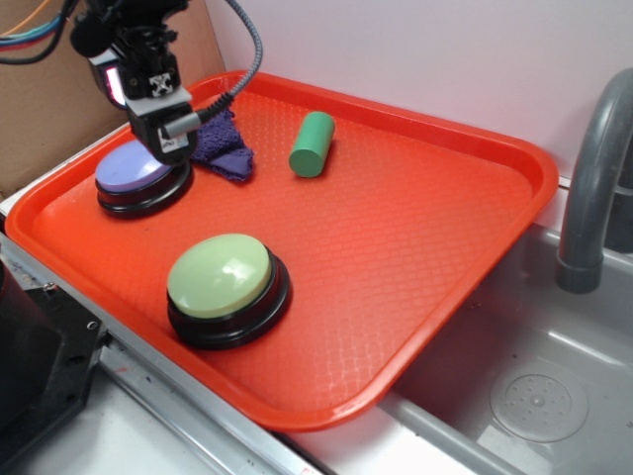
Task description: Push the green button.
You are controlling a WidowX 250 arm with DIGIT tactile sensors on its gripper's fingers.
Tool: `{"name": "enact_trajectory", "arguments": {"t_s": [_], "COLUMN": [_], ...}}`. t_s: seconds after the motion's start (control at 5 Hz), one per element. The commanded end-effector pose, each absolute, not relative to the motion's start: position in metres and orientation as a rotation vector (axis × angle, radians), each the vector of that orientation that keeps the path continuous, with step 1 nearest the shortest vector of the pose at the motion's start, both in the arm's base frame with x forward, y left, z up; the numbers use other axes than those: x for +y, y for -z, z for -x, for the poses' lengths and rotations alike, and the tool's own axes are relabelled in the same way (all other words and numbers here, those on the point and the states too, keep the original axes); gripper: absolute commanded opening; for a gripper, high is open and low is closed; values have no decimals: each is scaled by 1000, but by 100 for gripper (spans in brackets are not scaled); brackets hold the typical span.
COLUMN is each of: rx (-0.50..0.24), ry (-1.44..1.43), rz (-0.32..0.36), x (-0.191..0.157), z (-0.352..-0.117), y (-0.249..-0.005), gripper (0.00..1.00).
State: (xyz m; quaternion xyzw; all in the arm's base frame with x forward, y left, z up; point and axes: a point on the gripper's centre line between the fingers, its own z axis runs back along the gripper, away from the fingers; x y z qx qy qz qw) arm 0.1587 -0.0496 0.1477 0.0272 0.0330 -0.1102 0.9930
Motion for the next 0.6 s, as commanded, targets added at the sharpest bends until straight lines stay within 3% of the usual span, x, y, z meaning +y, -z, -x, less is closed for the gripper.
{"name": "enact_trajectory", "arguments": {"t_s": [0.0,0.4], "rx": [10,-1], "ry": [264,300], "rz": [-45,-58], "x": [-62,-65], "z": [-161,-156], "y": [-168,-176], "gripper": [100,100]}}
